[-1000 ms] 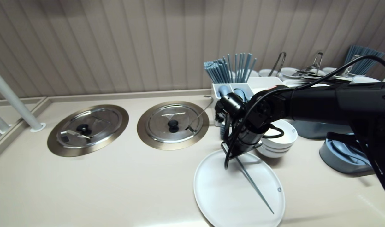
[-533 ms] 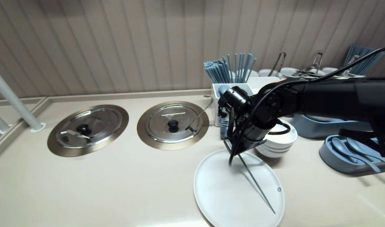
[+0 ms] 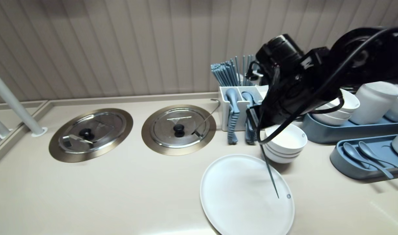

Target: Put the chopsticks back from the plate

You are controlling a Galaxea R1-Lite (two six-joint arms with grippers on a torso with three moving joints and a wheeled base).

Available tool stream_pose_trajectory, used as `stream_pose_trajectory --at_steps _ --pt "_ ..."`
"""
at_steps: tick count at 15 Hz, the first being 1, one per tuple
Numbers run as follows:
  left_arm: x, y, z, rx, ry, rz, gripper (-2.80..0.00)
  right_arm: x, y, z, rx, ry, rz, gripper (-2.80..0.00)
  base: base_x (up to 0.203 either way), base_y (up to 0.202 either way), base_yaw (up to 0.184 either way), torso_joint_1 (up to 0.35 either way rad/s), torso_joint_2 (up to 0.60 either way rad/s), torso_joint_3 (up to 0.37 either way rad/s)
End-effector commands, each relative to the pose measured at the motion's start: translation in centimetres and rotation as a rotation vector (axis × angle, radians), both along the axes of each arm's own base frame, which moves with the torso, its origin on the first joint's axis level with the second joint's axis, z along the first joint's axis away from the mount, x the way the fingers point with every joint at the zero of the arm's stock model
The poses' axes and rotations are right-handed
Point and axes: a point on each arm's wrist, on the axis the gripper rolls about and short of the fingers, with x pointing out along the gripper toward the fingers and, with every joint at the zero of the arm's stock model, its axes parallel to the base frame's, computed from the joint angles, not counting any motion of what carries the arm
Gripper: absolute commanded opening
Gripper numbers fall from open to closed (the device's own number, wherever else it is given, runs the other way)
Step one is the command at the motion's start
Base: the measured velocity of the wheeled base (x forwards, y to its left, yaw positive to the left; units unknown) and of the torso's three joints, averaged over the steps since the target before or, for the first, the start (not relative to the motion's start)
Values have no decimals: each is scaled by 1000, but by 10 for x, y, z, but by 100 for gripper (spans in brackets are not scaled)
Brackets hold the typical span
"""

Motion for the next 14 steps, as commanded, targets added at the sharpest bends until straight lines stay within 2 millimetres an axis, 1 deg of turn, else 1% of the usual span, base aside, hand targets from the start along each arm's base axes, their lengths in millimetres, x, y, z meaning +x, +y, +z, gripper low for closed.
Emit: stream_pose_trajectory --at_steps 1,3,4,6,8,11,14 --pt "1 0 -2 0 7 -1 -280 -20 -17 34 55 -89 -10 -280 0 0 0 0 0 0" --pt "1 0 -2 0 7 -1 -280 -31 -28 57 84 -173 -11 -280 0 0 0 0 0 0" --pt "1 0 -2 0 7 -1 -280 -34 -30 64 98 -215 -11 -280 0 0 0 0 0 0" --pt "1 0 -2 0 7 0 -280 -32 -32 73 134 -292 -33 -280 0 0 0 0 0 0" --pt "1 0 -2 0 7 0 -280 -27 -42 88 194 -399 -75 -280 0 0 0 0 0 0" --pt "1 0 -2 0 7 0 -280 -12 -58 102 250 -550 -157 -280 0 0 0 0 0 0" --pt "1 0 -2 0 7 -1 -280 18 -64 103 300 -692 -218 -280 0 0 0 0 0 0"
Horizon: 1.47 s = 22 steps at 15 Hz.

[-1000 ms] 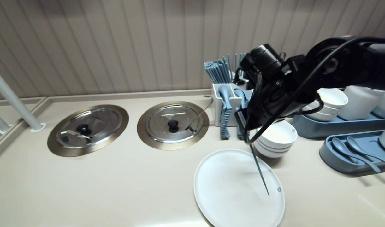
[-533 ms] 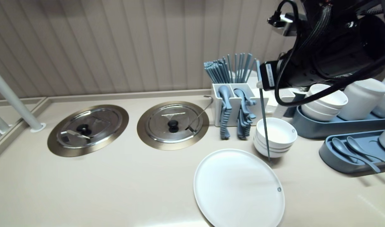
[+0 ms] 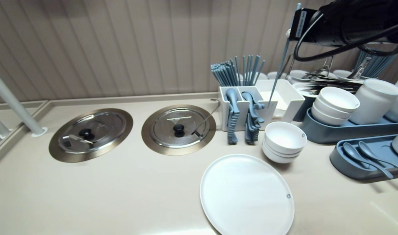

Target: Put the chopsticks back from the plate

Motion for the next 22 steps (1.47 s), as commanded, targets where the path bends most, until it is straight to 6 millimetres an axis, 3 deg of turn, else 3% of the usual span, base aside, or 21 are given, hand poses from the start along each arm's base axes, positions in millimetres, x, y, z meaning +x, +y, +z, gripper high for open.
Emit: stream_pose_trajectory --at_steps 1,3,6,8,13,22 --pt "1 0 -2 0 7 -1 -280 21 0 -4 30 -66 -26 -280 0 0 0 0 0 0" --pt "1 0 -2 0 7 0 -280 44 0 -5 90 -207 -49 -280 0 0 0 0 0 0" --pt "1 0 -2 0 7 1 -280 83 9 -27 130 -331 -62 -280 0 0 0 0 0 0" --pt "1 0 -2 0 7 0 -280 99 13 -37 134 -406 -69 -280 0 0 0 0 0 0" --pt "1 0 -2 0 7 -1 -280 121 0 -51 133 -519 -116 -280 0 0 0 0 0 0" --pt "1 0 -2 0 7 0 -280 149 8 -89 107 -531 -120 -280 0 0 0 0 0 0"
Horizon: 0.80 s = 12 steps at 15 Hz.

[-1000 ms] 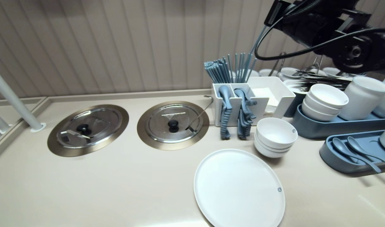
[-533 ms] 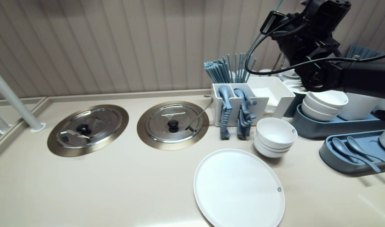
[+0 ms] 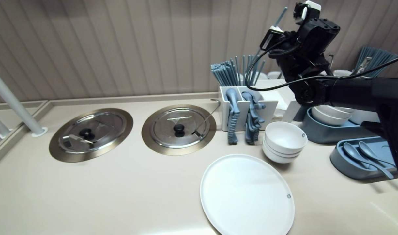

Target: Put the chopsticks back from the plate

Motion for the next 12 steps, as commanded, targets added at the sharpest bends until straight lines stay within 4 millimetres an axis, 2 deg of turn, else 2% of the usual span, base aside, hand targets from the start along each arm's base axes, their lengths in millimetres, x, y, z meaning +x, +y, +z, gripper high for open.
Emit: stream_pose_trajectory --at_steps 1,10,12 --pt "1 0 -2 -1 7 0 -280 11 3 -17 -10 28 -2 -280 0 0 0 0 0 0" --pt "1 0 -2 -1 7 1 -280 16 5 -25 -42 -1 -22 -280 0 0 0 0 0 0" --pt "1 0 -2 -1 7 1 -280 23 8 -37 -55 20 -24 -280 0 0 0 0 0 0"
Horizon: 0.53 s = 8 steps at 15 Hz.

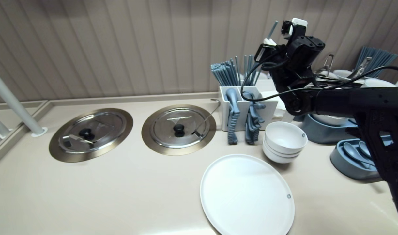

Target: Put the chopsticks back from the plate

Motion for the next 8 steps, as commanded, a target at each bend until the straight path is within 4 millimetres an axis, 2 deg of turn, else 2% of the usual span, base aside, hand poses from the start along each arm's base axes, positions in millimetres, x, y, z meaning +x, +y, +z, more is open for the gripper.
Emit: stream_pose_trajectory --at_steps 1,3,6,7,8 --pt "1 0 -2 0 7 -1 -280 7 6 -15 -17 26 2 -280 0 0 0 0 0 0" --pt "1 0 -2 0 7 -1 -280 10 11 -23 -50 25 -6 -280 0 0 0 0 0 0" --pt "1 0 -2 0 7 0 -280 7 14 -20 -52 20 -8 -280 0 0 0 0 0 0" --pt "1 0 -2 0 7 0 -280 6 16 -19 -54 17 -7 0 0 0 0 0 0 0" --pt "1 0 -2 0 7 0 -280 5 16 -18 -53 15 -5 0 0 0 0 0 0 0"
